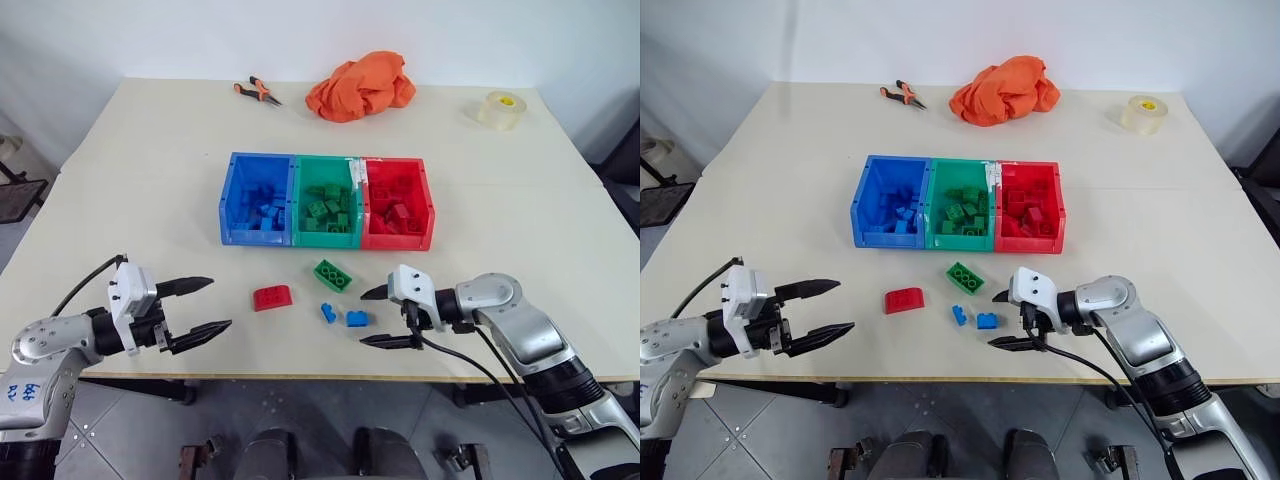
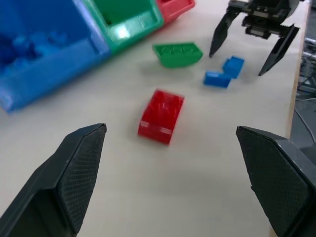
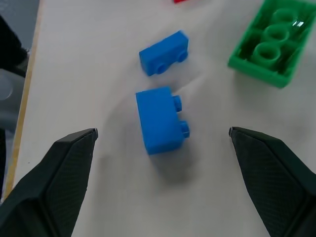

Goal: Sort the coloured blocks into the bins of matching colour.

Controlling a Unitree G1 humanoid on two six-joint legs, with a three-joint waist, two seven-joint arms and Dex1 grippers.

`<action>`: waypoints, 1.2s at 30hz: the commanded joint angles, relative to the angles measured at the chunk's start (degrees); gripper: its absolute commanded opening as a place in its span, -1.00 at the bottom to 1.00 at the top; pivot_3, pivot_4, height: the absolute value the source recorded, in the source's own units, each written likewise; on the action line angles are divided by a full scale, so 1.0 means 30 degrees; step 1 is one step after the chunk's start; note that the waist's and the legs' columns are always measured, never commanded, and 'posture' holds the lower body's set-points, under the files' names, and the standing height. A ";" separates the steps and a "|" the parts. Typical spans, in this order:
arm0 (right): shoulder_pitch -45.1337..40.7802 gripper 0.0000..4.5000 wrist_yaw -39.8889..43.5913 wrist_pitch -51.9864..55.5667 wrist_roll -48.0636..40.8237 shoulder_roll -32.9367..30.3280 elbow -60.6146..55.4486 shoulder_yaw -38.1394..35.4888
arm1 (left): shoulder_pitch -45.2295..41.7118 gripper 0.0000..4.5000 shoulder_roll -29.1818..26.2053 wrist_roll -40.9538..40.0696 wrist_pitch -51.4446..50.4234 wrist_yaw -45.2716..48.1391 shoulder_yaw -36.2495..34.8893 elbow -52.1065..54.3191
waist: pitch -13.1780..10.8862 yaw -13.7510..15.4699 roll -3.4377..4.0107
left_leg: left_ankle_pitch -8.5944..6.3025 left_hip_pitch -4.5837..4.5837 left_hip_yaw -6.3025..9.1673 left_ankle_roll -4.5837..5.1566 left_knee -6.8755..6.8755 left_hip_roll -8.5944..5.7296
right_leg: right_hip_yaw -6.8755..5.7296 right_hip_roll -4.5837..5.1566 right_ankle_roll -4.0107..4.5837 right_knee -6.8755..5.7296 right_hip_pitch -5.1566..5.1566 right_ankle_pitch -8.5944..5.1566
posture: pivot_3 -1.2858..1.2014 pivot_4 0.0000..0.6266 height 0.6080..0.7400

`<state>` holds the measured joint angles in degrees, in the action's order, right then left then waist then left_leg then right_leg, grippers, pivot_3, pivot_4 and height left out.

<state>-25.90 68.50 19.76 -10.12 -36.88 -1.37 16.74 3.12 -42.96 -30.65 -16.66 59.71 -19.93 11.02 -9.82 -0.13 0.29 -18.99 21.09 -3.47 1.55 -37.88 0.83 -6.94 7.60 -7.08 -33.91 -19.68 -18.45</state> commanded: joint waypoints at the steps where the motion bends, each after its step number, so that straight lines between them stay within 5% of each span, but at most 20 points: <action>1: -0.0319 0.91 0.0305 -0.0667 0.0189 0.0418 0.0185 0.0530 | 0.0243 1.00 0.0202 -0.0763 -0.0132 -0.0532 -0.0721 0.1313 | 0.0004 -0.0009 -0.0006 | 0.0000 -0.0001 0.0001 0.0000 -0.0003 0.0001 | -0.0002 -0.0001 0.0000 0.0002 0.0005 0.0000 | 0.03 -0.52 1.00; 3: -0.0368 0.74 0.0439 -0.1062 0.0282 0.0595 0.0310 0.0751 | 0.0481 1.00 0.0318 -0.0925 -0.0240 -0.0767 -0.0833 0.1660 | 0.0004 -0.0050 -0.0005 | -0.0001 -0.0004 0.0000 -0.0001 -0.0003 0.0000 | 0.0001 0.0001 0.0000 0.0002 0.0007 0.0000 | 0.03 -0.52 1.00; 12: -0.0897 -0.61 0.0573 -0.1772 -0.0030 0.0147 0.0337 -0.0356 | 0.0491 1.00 0.0484 -0.0880 -0.0126 -0.1259 -0.1111 0.1487 | 0.0003 -0.0036 -0.0006 | -0.0003 -0.0002 -0.0009 -0.0002 0.0006 0.0000 | 0.0002 -0.0007 0.0000 0.0004 -0.0001 0.0000 | 0.03 -0.52 1.00; 19: -0.4922 -0.61 -0.0374 -0.0998 -0.1573 0.1445 0.1709 -0.2408 | 0.0357 1.00 0.0579 -0.0917 -0.0199 -0.1601 -0.0903 0.1638 | 0.0000 -0.0240 0.0000 | -0.0003 -0.0008 -0.0010 -0.0004 0.0007 0.0010 | 0.0005 -0.0012 0.0001 -0.0001 -0.0009 -0.0001 | 0.03 -0.52 1.00; 29: -1.3702 -0.61 -0.3893 -0.5599 0.1123 0.8234 1.3975 -0.1772 | -0.0489 1.00 0.0821 -0.0599 0.0065 -0.2142 -0.0600 0.1283 | 0.0004 -0.0731 -0.0005 | 0.0006 0.0012 -0.0034 -0.0019 0.0039 -0.0004 | 0.0008 -0.0034 0.0013 -0.0263 -0.0174 -0.0007 | 0.03 -0.52 1.00; 36: -1.7308 -0.61 -0.6151 -0.9226 0.2535 1.1600 2.0879 -0.2146 | 0.0067 1.00 0.1239 -0.0631 0.0143 -0.2680 -0.0806 0.1936 | 0.0019 -0.0873 -0.0035 | 0.0010 0.0018 -0.0011 -0.0021 0.0035 -0.0032 | 0.0044 -0.0059 0.0013 -0.0400 -0.0231 -0.0006 | 0.03 -0.52 1.00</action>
<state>-75.15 51.58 -5.31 -2.69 -3.28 59.76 11.80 2.98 -39.29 -32.22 -17.27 52.06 -21.51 14.94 -9.77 -2.74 0.19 -18.96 21.15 -3.50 1.49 -37.77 0.73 -6.79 7.42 -7.04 -35.10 -20.37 -18.46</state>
